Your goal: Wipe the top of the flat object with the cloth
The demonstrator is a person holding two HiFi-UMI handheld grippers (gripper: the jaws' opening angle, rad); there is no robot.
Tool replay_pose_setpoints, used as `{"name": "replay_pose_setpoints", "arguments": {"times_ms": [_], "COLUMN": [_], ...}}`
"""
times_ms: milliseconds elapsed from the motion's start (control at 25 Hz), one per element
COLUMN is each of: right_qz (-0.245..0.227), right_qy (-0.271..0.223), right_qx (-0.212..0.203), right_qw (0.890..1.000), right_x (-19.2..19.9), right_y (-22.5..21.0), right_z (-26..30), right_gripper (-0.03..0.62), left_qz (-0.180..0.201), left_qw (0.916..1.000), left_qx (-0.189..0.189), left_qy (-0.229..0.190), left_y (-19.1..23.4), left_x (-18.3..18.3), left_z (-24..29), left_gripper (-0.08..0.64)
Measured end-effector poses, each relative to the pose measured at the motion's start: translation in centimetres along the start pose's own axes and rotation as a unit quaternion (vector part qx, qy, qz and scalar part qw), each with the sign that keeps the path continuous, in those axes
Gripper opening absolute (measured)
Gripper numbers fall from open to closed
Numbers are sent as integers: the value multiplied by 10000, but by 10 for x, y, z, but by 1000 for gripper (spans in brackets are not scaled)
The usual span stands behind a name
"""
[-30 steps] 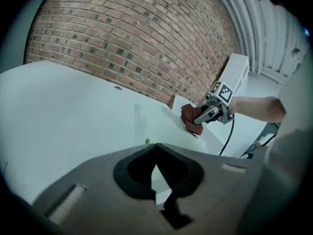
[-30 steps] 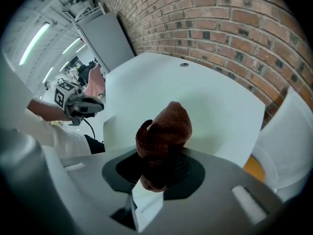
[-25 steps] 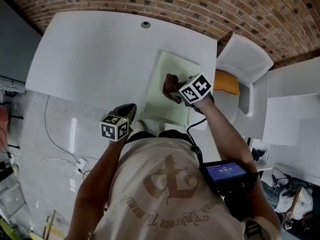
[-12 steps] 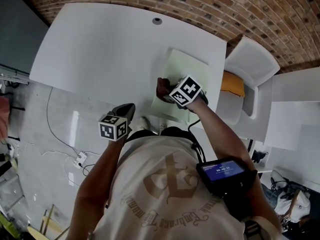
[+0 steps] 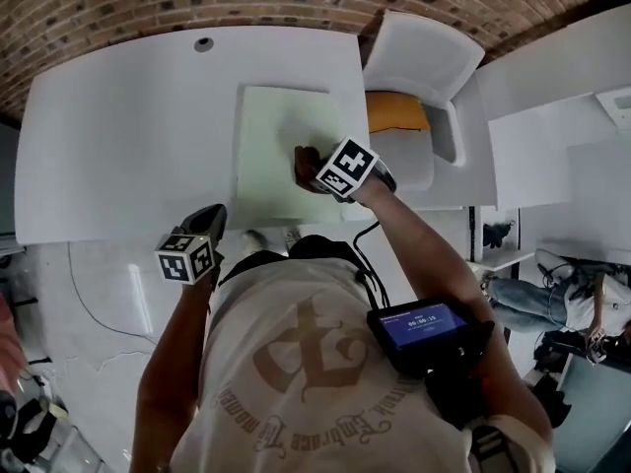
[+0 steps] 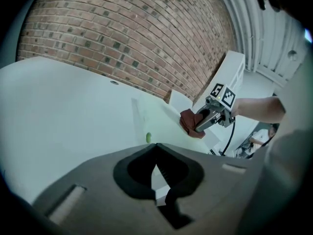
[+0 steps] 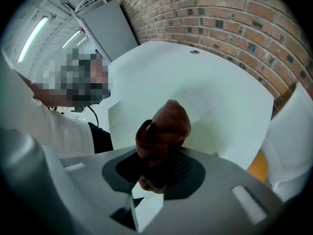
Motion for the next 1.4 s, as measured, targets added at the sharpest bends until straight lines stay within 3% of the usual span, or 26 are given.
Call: {"name": "replay_pose_setpoints", "arguments": {"times_ms": [280, 400, 560, 880, 1160, 1400], "right_qz": [591, 590, 282, -655, -1352, -1670], "right_qy": [67, 34, -305, -807, -581, -24], "right_qx": [271, 336, 222, -436, -819, -793], "right_qw": [9979, 9977, 9989, 9936, 9857, 9827], "right_x": [57, 59, 26, -47, -109, -103], "right_y": [-12, -12, -4, 34, 63, 76], "right_z": [-19, -28, -36, -6, 28, 45], "right_gripper": [103, 103, 103, 104, 106, 106], "left_qz": [151, 173, 143, -131, -393, -464], "left_qw": [9998, 9996, 9998, 9994, 9970, 9965], "left_qx": [52, 104, 75, -201, -408, -463], "left_qy": [142, 174, 154, -257, -524, -523], "left_y": [-8, -12, -13, -12, 6, 12], "left_x": [-9, -9, -7, 1, 8, 15], "left_z": [20, 25, 23, 1, -28, -35], "left_gripper": [2, 2, 2, 2, 2, 2]}}
Point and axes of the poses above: the fingertips, and each gripper's own axes: z forward along the fingers, y to its left, x out of its underside, the point moved 10 cm from there along -z, backward along the fingers, and after that the axes turned 15 degrees about -z, right-handed, at the moved point
